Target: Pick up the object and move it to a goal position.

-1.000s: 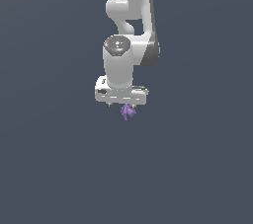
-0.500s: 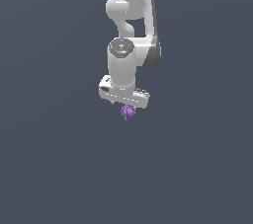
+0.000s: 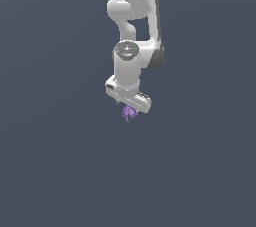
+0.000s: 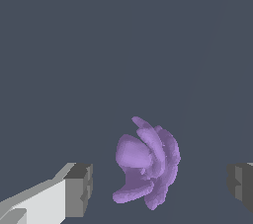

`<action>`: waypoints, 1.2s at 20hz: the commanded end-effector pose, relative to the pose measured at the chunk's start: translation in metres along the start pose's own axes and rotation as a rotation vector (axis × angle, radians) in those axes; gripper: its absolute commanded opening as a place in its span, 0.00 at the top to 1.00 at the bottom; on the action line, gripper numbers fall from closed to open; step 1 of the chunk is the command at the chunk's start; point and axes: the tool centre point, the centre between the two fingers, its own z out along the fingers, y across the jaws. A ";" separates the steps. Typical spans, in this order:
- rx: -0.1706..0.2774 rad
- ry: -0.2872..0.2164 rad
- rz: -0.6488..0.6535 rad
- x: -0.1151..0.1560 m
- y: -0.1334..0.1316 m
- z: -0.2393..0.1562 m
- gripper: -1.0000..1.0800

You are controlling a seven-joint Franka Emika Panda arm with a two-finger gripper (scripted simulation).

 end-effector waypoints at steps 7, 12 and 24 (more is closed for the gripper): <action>0.003 0.009 0.207 -0.013 0.000 0.012 0.04; 0.005 0.013 0.290 -0.019 0.000 0.017 0.04; 0.006 0.016 0.351 -0.023 0.000 0.021 0.04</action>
